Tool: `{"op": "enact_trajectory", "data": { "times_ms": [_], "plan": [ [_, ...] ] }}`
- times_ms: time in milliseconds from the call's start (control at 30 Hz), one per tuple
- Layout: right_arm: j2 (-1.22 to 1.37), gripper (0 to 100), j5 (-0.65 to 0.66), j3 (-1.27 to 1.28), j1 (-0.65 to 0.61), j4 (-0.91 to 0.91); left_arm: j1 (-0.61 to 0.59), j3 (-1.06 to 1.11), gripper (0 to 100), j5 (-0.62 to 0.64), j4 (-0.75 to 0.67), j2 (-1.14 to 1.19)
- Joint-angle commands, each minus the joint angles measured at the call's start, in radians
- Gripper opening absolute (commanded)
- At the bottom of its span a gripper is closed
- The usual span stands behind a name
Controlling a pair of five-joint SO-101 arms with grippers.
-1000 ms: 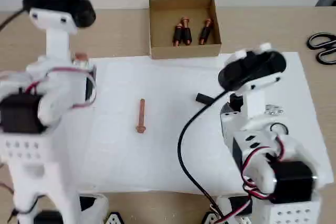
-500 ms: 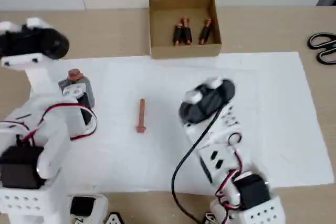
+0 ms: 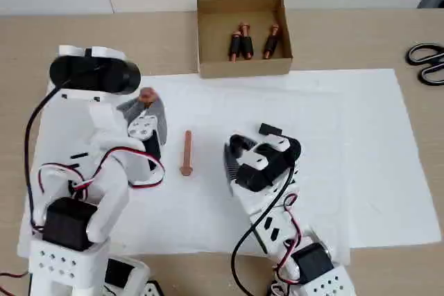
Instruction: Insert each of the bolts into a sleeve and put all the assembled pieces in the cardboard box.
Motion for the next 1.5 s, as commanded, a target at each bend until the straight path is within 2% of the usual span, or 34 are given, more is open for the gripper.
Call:
{"op": "enact_trajectory", "data": {
  "times_ms": [0,367,700,1000,1200,1467],
  "plan": [
    [-0.027,0.3,-0.037,0.009,-0.053,0.004,0.072,0.005,0,0.034,-0.086,-0.023],
    [-0.024,0.3,-0.037,0.009,-0.094,0.007,0.236,0.027,0,0.038,-0.114,-0.021],
    [-0.024,0.3,-0.037,0.009,-0.094,0.008,0.247,0.225,0,0.043,-0.391,-0.031],
    [-0.024,0.3,-0.037,0.009,-0.094,0.008,0.250,0.326,0,0.043,-0.400,-0.163],
    [-0.024,0.3,-0.037,0.009,-0.094,0.008,0.281,0.377,0,0.043,-0.485,-0.163],
    [-0.024,0.3,-0.037,0.009,-0.094,0.008,0.284,0.401,0,0.041,-0.491,-0.163]
  ]
}}
